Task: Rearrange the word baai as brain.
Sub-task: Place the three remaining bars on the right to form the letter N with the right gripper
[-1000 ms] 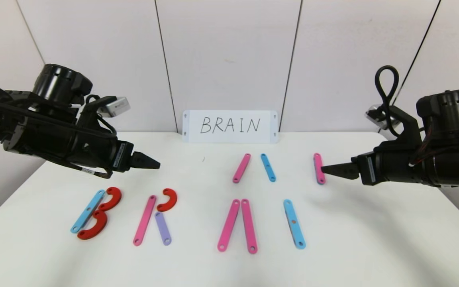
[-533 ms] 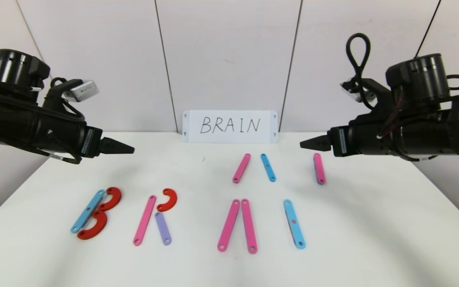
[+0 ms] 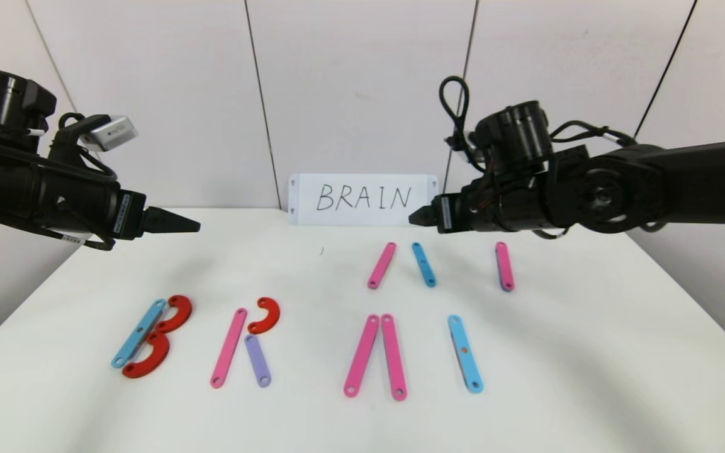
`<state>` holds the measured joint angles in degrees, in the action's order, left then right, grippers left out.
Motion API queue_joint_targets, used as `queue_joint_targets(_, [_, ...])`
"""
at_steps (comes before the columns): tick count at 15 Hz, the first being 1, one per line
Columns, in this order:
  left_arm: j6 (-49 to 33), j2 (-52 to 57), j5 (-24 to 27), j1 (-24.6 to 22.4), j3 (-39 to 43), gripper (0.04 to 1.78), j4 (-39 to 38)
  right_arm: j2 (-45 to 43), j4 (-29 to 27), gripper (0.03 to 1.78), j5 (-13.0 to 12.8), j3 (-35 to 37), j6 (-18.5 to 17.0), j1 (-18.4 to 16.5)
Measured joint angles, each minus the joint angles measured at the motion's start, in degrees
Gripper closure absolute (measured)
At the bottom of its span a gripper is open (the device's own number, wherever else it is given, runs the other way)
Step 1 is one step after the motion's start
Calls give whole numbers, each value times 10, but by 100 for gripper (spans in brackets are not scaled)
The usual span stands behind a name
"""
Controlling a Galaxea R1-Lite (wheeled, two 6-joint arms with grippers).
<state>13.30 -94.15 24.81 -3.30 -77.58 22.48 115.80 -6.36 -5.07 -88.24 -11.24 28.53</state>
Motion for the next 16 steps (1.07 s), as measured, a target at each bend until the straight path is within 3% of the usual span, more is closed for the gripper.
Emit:
queue_joint_targets(2, [0, -2, 0, 0, 0, 8, -1, 42, 2, 7, -18, -29, -3, 13])
queue_joint_targets(6, [0, -5, -1, 0, 0, 8, -1, 108, 5, 7, -28, -74, -21, 34])
queue_joint_targets(13, [12, -18, 0, 0, 1, 8, -1, 193, 23, 7, -81, -129, -22, 56])
queue_joint_targets(16, [12, -25, 0, 0, 1, 8, -1, 221, 23, 7, -85, -155, -32, 60])
